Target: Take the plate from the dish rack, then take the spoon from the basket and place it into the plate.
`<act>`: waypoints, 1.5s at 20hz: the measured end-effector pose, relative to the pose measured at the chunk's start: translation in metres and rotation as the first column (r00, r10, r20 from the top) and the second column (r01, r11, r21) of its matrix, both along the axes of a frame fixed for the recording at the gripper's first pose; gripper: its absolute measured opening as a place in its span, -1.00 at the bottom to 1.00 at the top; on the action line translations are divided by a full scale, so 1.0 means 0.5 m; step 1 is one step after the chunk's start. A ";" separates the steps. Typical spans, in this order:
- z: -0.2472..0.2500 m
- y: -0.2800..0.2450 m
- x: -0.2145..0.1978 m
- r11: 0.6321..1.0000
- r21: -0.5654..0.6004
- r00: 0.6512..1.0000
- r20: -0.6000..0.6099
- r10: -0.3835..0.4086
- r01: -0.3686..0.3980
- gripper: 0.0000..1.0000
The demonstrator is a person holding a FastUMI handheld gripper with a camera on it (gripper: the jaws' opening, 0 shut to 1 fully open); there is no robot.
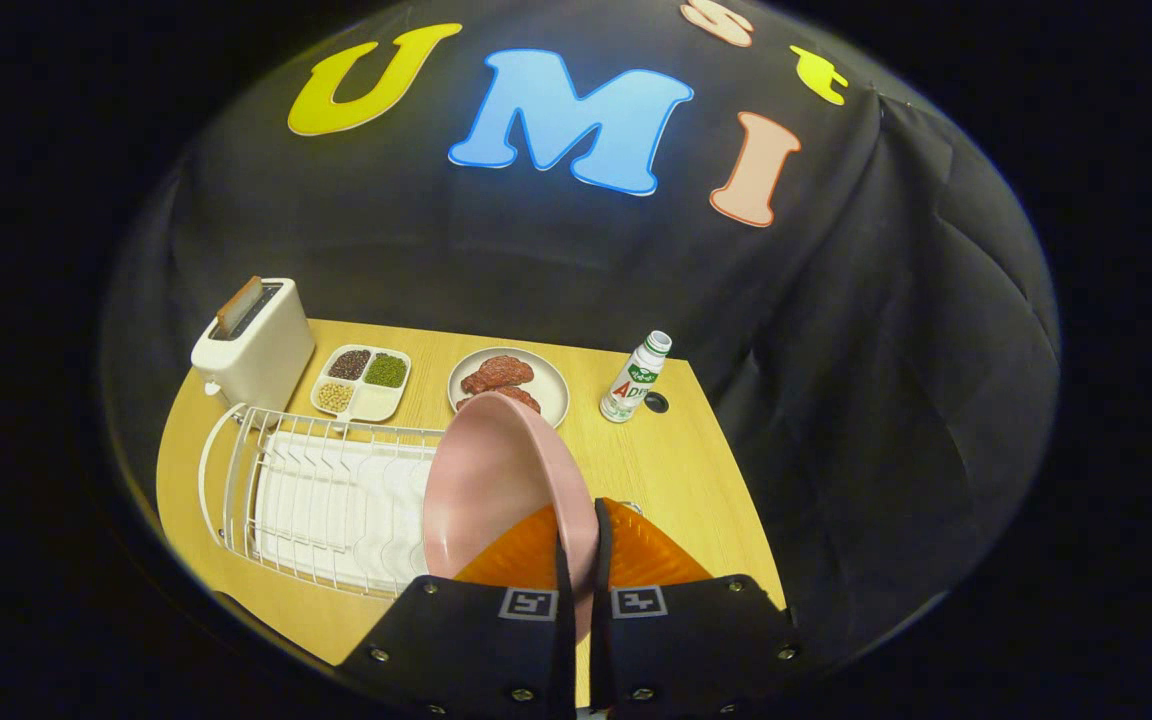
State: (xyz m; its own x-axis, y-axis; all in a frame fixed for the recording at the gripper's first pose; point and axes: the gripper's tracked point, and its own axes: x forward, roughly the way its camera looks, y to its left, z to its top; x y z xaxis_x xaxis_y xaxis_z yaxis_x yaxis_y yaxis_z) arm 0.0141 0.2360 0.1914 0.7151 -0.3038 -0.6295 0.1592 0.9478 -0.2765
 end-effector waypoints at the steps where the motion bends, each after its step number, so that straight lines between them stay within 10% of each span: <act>1: 0.001 -0.016 -0.016 1.000 0.010 1.000 0.003 -0.003 0.003 -0.89; 24: -0.192 -0.135 -0.294 0.964 0.263 0.974 -0.204 0.101 -0.045 -0.89; 30: -0.301 -0.062 -0.300 0.902 0.425 0.954 -0.231 0.193 -0.079 -0.89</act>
State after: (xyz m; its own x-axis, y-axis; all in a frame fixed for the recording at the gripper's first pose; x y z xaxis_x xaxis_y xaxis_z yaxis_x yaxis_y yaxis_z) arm -0.1361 0.2049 0.0410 0.5235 0.1079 -0.8452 -0.0035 0.9922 0.1245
